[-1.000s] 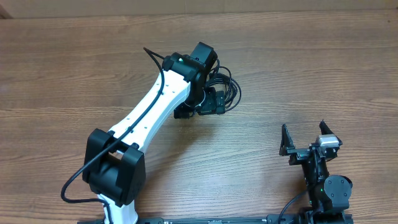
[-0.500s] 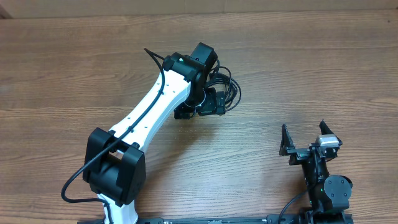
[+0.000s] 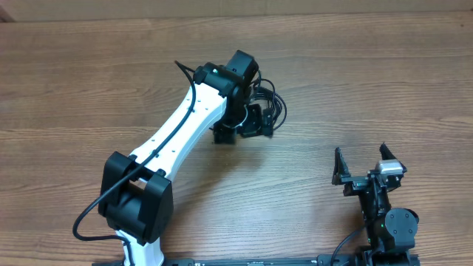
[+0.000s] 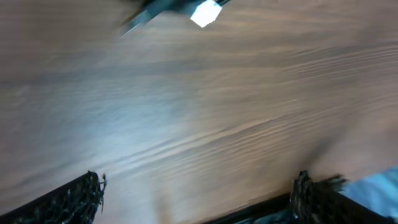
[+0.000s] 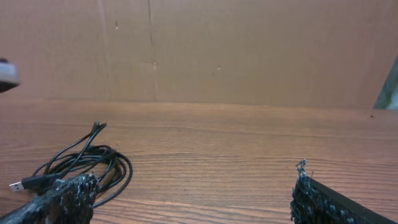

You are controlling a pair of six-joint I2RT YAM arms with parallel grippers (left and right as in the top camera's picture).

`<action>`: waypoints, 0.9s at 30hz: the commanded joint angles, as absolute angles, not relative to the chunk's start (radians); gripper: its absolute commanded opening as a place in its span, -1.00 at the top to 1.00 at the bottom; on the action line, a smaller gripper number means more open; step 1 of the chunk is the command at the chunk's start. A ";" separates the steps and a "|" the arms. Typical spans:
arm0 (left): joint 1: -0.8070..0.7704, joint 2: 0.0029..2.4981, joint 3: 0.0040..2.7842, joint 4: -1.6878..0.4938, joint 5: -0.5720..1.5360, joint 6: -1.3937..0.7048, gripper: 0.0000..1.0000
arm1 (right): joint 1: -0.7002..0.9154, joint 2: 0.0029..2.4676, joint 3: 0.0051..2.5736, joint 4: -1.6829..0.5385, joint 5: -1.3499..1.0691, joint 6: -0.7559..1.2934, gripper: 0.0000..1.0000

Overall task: Untangle cables
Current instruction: 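Move the left gripper over the black cable coil and grasp it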

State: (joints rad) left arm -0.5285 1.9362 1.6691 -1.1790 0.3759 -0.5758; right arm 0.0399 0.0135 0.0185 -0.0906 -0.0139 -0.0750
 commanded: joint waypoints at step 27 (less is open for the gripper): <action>-0.434 1.956 1.691 -1.002 0.041 -0.850 -0.99 | 0.037 0.003 0.008 -0.084 -0.005 -0.076 -0.99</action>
State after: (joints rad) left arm -0.4358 1.9362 1.6707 -1.0004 0.0811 -0.8326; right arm 0.0399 0.0135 0.0185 -0.0898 -0.0135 -0.0750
